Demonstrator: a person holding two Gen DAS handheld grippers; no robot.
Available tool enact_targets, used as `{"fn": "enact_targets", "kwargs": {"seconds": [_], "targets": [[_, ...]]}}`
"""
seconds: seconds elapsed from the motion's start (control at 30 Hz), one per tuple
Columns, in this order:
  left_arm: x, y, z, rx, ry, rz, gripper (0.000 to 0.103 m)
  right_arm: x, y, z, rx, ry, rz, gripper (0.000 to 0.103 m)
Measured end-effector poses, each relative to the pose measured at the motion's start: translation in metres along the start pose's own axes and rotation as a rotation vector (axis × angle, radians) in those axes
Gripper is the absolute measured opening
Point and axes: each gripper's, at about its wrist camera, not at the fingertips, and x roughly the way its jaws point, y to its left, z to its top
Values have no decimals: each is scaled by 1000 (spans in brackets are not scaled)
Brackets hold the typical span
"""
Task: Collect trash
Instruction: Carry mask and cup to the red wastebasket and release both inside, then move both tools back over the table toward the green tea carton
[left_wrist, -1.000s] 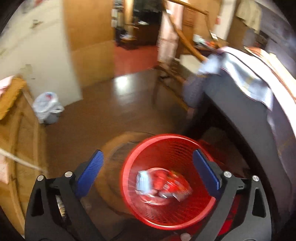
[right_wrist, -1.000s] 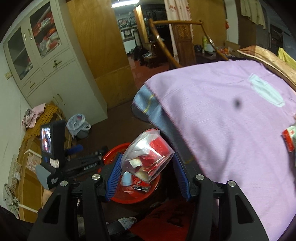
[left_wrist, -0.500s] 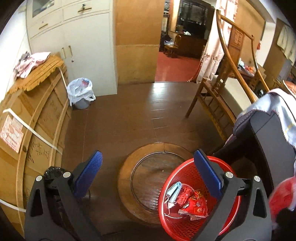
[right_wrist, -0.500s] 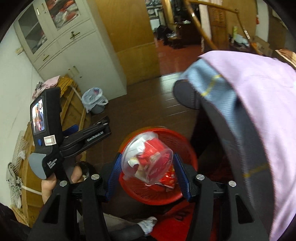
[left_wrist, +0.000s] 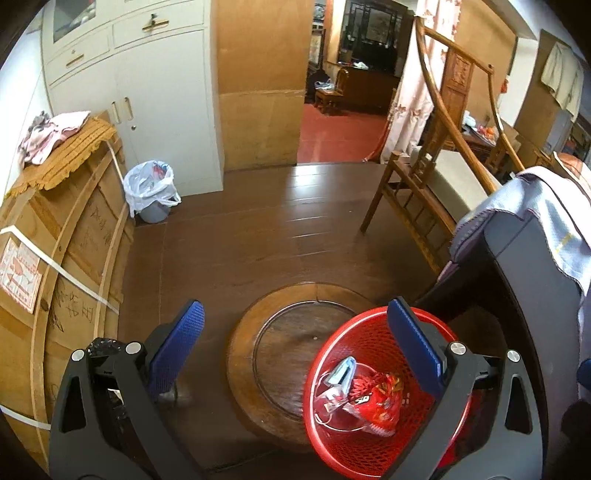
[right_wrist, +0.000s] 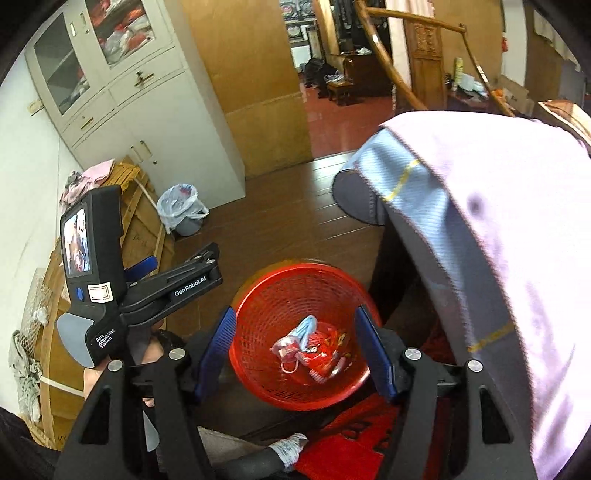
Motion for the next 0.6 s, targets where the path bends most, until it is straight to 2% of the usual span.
{"fn": "enact_targets", "kwargs": {"seconds": [0.3,0.6], "targets": [[-21,-28,-3,69,-27,-91,96,-53,-16,-15,51,-113,-75,71],[-74,-62,-7,153,-96,-231,96,-132,-40,-56,92,-266,-179,78]]}}
